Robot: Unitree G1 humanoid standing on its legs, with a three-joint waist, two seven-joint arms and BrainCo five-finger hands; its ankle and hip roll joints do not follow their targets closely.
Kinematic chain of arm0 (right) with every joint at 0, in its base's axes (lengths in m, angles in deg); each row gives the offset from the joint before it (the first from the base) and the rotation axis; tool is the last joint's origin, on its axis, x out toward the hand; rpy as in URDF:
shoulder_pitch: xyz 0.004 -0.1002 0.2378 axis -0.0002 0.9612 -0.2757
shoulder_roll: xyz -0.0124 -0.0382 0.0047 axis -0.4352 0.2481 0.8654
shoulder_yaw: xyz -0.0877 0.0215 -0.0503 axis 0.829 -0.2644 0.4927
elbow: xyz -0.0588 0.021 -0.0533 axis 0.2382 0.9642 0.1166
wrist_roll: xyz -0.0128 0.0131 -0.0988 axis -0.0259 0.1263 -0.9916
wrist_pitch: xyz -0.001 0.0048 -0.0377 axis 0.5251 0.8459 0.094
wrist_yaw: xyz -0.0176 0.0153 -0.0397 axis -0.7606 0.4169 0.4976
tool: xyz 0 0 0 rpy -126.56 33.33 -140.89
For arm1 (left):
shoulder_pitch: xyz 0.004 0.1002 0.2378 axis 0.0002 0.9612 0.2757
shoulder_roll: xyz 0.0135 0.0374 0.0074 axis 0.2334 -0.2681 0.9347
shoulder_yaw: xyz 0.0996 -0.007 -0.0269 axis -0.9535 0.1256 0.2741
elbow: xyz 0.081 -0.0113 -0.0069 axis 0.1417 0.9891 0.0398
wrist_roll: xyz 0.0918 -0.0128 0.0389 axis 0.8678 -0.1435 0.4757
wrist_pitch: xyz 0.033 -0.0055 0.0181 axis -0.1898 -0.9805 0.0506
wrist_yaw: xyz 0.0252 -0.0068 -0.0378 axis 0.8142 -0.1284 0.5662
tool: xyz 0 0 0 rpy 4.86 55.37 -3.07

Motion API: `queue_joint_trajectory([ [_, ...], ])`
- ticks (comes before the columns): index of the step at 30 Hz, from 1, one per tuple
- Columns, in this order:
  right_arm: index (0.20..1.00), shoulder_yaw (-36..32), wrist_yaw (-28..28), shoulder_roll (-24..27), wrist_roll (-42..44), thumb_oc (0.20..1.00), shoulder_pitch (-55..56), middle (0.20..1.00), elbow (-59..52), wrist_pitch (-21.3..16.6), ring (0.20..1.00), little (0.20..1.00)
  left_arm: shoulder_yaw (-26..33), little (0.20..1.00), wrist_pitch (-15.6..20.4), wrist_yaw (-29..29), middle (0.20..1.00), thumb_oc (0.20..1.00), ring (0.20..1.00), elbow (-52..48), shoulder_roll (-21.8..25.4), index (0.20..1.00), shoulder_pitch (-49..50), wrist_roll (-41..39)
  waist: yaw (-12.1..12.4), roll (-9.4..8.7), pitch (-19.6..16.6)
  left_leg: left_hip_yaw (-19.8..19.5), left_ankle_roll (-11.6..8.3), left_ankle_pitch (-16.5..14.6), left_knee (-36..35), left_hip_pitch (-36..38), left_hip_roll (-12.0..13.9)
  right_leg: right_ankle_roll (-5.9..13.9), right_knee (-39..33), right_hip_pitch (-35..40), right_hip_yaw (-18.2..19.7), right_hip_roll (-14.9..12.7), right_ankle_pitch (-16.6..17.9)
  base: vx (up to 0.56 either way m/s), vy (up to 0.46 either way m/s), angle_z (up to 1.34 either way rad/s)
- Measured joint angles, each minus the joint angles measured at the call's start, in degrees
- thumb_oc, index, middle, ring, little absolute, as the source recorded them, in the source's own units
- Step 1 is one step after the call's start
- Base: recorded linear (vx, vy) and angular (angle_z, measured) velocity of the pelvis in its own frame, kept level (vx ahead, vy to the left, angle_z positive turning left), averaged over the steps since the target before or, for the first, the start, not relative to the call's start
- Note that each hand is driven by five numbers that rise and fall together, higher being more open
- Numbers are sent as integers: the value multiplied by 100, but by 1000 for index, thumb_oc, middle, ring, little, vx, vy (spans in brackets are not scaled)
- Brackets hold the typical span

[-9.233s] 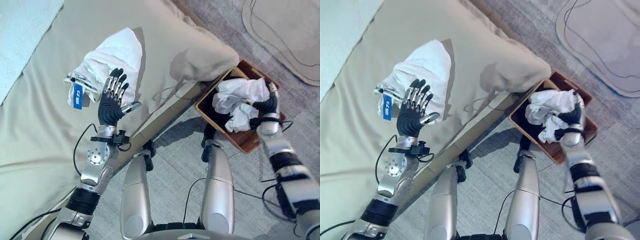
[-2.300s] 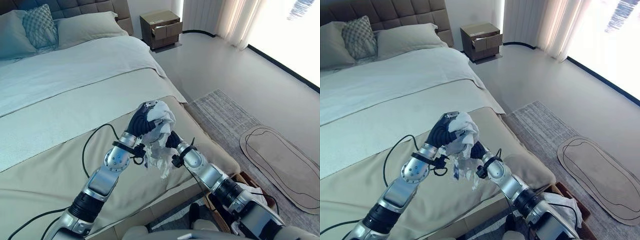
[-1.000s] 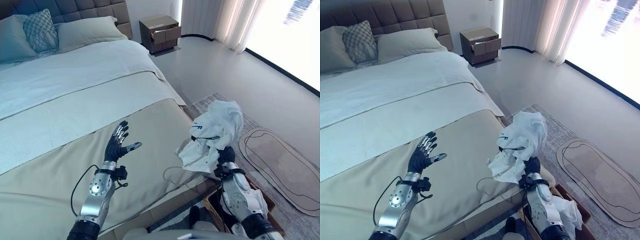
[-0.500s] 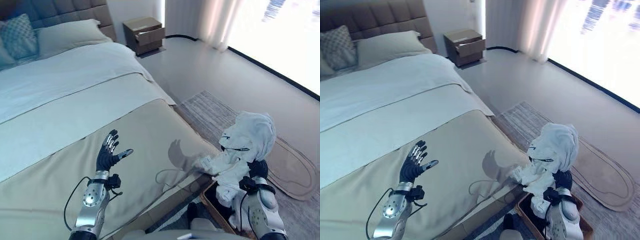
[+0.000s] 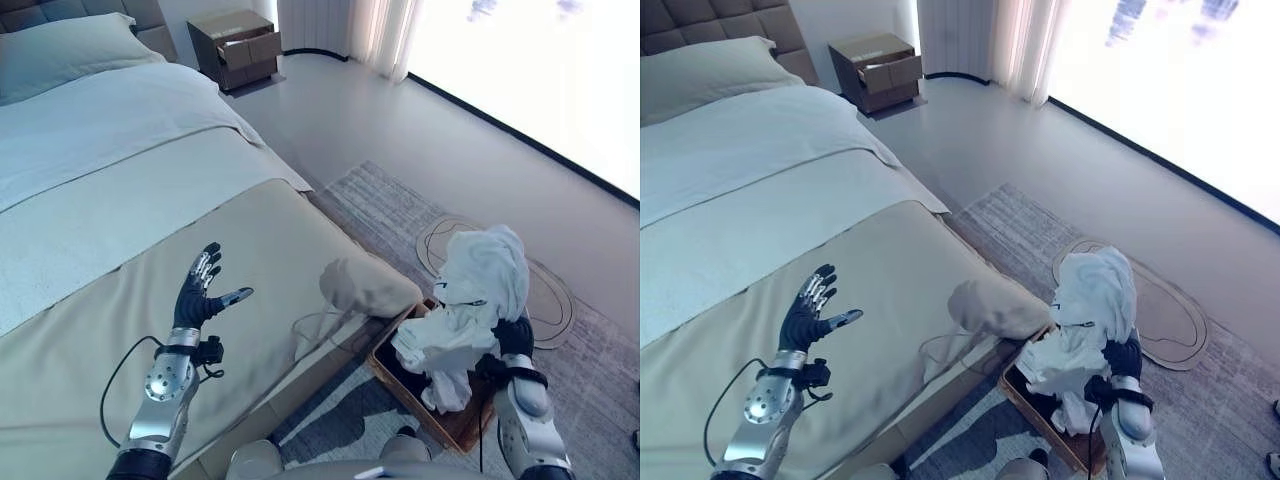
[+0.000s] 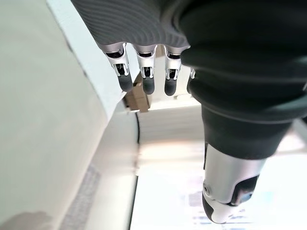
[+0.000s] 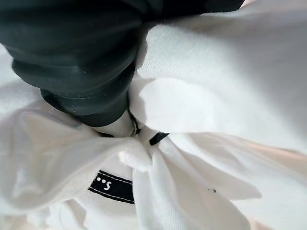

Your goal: Pick up clothes into the bucket

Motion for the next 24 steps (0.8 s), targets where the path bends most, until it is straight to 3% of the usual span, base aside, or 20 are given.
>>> queue_joint_trajectory([
  [2, 200, -7, 29, 179, 0, 200, -22, 200, 23, 21, 200, 200, -6, 1000, 7, 5, 1000, 1000, 1000, -19, -145, 1000, 17, -1, -29, 115, -17, 3, 21, 36, 96, -102, 127, -27, 45, -140, 55, 117, -13, -108, -197, -26],
  [6, 200, 2, 242, 426, -71, 200, -38, 200, 118, 10, 200, 200, -53, 1000, 29, 14, 1000, 1000, 1000, -59, -186, 1000, -88, -30, -155, 127, 10, -103, -88, -40, 500, -540, 207, -97, 283, -490, 126, 123, -72, -180, -146, -4],
  [9, 200, 6, 520, 560, -252, 200, -591, 200, 665, 9, 200, 200, -427, 1000, 126, 96, 1000, 1000, 1000, -114, 6, 1000, -596, -161, -139, 16, 502, -339, -81, -45, 935, -1292, 146, -161, 819, -1141, 120, -36, -143, -192, -80, 30],
  [16, 200, 266, 1005, 740, -562, 200, -2073, 200, 1119, -9, 200, 200, -657, 1000, 210, 222, 1000, 1000, 1000, -535, 264, 1000, -809, -430, -85, 208, 1460, -393, 65, -31, 1190, -2425, 52, -185, 1402, -2440, 392, -230, -165, -131, -38, 8],
  [24, 200, 447, 1472, 1038, -504, 200, -2950, 200, 1351, -44, 200, 200, -690, 1000, 357, 340, 1000, 1000, 1000, -943, 418, 1000, -922, -569, -111, 399, 1743, -327, 198, 233, 1147, -3102, 46, -314, 1631, -3365, 616, -185, -62, -71, -21, -8],
])
